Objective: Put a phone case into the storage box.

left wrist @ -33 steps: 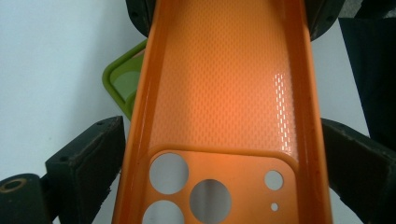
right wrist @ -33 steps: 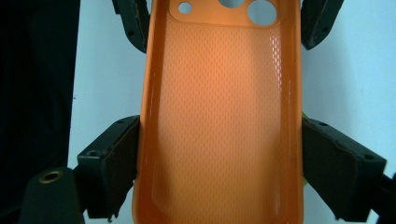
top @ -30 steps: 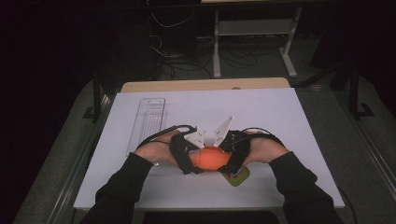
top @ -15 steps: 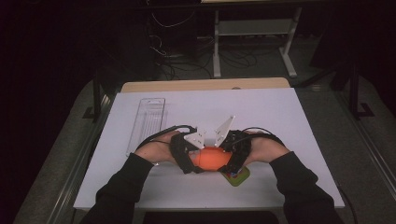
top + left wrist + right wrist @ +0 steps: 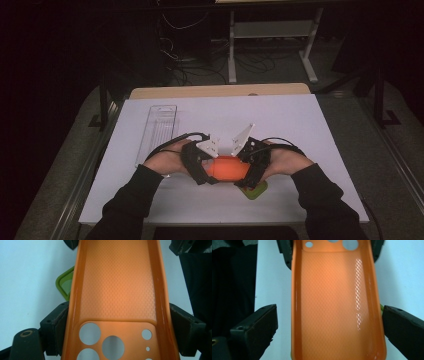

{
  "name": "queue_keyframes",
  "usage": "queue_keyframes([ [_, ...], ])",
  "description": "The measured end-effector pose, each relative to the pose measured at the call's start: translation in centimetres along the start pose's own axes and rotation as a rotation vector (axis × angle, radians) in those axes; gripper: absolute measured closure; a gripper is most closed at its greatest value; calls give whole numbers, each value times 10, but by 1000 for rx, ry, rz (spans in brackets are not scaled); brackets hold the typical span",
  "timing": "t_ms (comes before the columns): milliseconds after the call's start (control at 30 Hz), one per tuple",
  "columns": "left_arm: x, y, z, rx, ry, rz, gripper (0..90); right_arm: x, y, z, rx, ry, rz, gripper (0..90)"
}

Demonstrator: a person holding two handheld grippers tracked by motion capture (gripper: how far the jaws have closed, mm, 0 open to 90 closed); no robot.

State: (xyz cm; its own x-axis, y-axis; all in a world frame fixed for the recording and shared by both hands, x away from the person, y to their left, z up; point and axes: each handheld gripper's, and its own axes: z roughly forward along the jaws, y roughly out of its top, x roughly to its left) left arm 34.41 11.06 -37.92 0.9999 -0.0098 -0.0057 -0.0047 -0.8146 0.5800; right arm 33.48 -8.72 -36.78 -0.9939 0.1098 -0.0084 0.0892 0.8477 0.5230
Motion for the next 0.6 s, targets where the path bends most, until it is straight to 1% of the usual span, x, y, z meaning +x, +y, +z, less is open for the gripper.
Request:
queue_keyframes([
  [33,0,0,0,-2,3,-7,158,-1,-1,-1,-1,-8,7,0],
  [200,2,-1,2,21,33,-37,158,-5,-8,-5,-29,-40,51,0],
  [233,2,-2,3,16,32,-55,158,-5,-10,-6,-32,-51,61,0],
  [333,3,-3,3,19,49,-79,158,-8,-14,-10,-46,-71,95,0],
  [400,4,-4,3,16,66,-100,157,-9,-18,-12,-54,-82,120,0],
  [433,4,-4,3,12,81,-109,157,-10,-20,-13,-59,-89,137,0],
  [500,5,-5,2,8,102,-134,157,-12,-25,-14,-80,-109,147,0],
  [567,5,-6,3,6,127,-169,157,-14,-31,-15,-88,-114,182,0],
  [600,5,-6,3,14,135,-175,157,-14,-34,-15,-95,-118,197,0],
])
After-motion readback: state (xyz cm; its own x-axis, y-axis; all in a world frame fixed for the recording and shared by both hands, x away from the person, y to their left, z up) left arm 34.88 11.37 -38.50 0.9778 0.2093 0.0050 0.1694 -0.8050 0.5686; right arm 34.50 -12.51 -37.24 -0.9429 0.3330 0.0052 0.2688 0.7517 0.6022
